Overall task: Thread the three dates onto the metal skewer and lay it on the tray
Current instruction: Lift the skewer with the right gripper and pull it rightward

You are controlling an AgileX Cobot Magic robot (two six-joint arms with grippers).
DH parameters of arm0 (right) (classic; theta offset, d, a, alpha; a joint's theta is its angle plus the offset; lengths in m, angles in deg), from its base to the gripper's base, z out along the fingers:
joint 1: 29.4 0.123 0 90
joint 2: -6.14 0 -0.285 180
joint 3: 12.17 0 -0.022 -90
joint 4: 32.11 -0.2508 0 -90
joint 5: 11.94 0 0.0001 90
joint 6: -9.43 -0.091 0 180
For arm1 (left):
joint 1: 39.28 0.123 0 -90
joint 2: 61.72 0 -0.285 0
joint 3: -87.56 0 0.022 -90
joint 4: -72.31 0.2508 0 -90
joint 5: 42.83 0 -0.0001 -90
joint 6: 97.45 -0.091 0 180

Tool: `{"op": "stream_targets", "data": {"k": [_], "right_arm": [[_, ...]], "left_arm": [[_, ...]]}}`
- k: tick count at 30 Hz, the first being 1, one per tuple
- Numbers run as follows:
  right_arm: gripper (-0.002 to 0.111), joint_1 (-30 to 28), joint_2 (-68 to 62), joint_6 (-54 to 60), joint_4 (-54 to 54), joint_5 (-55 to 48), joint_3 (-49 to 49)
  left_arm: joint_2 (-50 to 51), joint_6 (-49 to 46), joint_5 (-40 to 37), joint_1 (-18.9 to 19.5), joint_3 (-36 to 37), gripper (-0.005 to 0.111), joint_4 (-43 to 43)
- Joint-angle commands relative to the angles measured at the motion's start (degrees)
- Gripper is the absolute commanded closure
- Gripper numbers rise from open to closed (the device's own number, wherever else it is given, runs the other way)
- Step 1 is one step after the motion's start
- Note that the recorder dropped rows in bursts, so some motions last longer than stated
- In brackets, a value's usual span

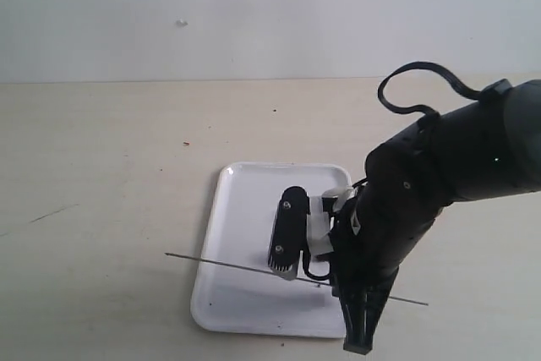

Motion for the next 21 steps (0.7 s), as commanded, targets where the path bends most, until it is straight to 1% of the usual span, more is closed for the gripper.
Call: {"op": "stream_targets", "data": {"k": [1, 4, 6, 8, 12, 15, 18, 21], "right_arm": [[0.108, 0.1, 6.0, -1.4, -0.5, -0.4, -0.3], [0.108, 0.1, 10.9, -6.5, -1.2, -3.1, -0.3], [0.108, 0.1, 14.7, -14.7, -1.2, -6.4, -0.1], [0.108, 0.1, 19.6, -22.5, 1.0, -9.3, 1.0], [0.108, 0.1, 30.3, -34.1, 3.0, -15.3, 5.3], [0.108, 0.1, 36.7, -39.4, 2.8, -22.8, 7.2], [0.108, 0.1, 43.3, -43.6, 2.4, -27.5, 8.4], [0.108, 0.1, 48.0, -45.5, 2.5, -32.2, 9.2]], "left_arm": [[0.3, 0.1, 0.2, -0.4, 0.2, 0.107, -0.5], [0.3, 0.1, 0.2, -0.4, 0.2, 0.107, -0.5], [0.3, 0.1, 0.2, -0.4, 0.2, 0.107, -0.5], [0.3, 0.1, 0.2, -0.4, 0.2, 0.107, -0.5], [0.3, 0.1, 0.2, -0.4, 0.2, 0.107, -0.5], [0.3, 0.1, 0.2, -0.4, 0.2, 0.107, -0.5], [0.3, 0.1, 0.2, -0.4, 0.2, 0.107, -0.5], [0.3, 0.1, 0.2, -0.4, 0.2, 0.107, -0.5]]}}
